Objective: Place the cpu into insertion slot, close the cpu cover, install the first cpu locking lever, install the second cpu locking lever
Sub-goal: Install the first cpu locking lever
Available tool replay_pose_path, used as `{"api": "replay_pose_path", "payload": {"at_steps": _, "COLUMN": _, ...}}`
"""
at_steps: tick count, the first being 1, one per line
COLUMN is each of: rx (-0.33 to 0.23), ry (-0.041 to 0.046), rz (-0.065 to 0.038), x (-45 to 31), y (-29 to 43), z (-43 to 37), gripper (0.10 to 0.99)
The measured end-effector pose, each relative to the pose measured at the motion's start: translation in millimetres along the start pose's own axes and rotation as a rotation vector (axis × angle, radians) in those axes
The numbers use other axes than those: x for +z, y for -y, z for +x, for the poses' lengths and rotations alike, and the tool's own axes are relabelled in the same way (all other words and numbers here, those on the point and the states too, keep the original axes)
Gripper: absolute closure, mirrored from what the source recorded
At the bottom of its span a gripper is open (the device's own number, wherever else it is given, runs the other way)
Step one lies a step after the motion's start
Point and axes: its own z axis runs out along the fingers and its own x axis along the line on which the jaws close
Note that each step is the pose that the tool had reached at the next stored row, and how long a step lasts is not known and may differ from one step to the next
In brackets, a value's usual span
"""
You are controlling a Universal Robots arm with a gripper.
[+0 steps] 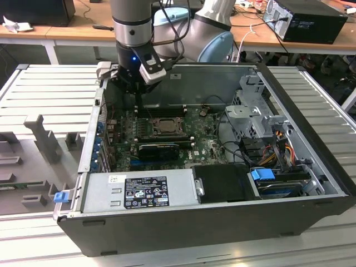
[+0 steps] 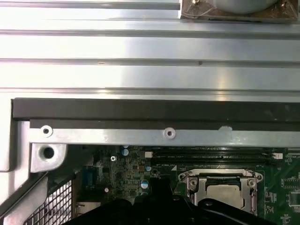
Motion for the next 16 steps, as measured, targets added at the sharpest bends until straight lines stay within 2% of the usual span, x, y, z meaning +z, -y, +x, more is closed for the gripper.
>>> {"api": "replay_pose_path", "payload": {"at_steps": 3, "rx": -0.002, "ry": -0.0006, "rz": 0.000, "x": 1.0, "y": -0.6, "z": -10.8, "gripper": 0.980}}
{"api": "replay_pose_path", "payload": {"at_steps": 7, "rx": -0.006, "ry": -0.0009, "rz": 0.000, "x": 3.9, "y": -0.5, "z": -29.7, "gripper": 0.980}}
{"api": "replay_pose_path", "payload": {"at_steps": 10, "rx": -0.008, "ry": -0.0013, "rz": 0.000, "x": 7.8, "y": -0.2, "z": -52.6, "gripper": 0.980}}
{"api": "replay_pose_path", "payload": {"at_steps": 11, "rx": -0.007, "ry": -0.0014, "rz": -0.001, "x": 7.8, "y": -0.1, "z": -54.9, "gripper": 0.980}}
{"api": "replay_pose_path", "payload": {"at_steps": 12, "rx": -0.008, "ry": -0.0012, "rz": -0.018, "x": 7.9, "y": 0.0, "z": -58.4, "gripper": 0.980}}
{"api": "replay_pose_path", "payload": {"at_steps": 13, "rx": -0.007, "ry": -0.0009, "rz": -0.041, "x": 8.3, "y": 0.4, "z": -58.7, "gripper": 0.980}}
{"api": "replay_pose_path", "payload": {"at_steps": 15, "rx": -0.008, "ry": 0.0045, "rz": -0.040, "x": 10.5, "y": 0.9, "z": -58.7, "gripper": 0.980}}
{"api": "replay_pose_path", "payload": {"at_steps": 16, "rx": -0.008, "ry": 0.0046, "rz": -0.040, "x": 14.1, "y": 1.1, "z": -59.2, "gripper": 0.980}}
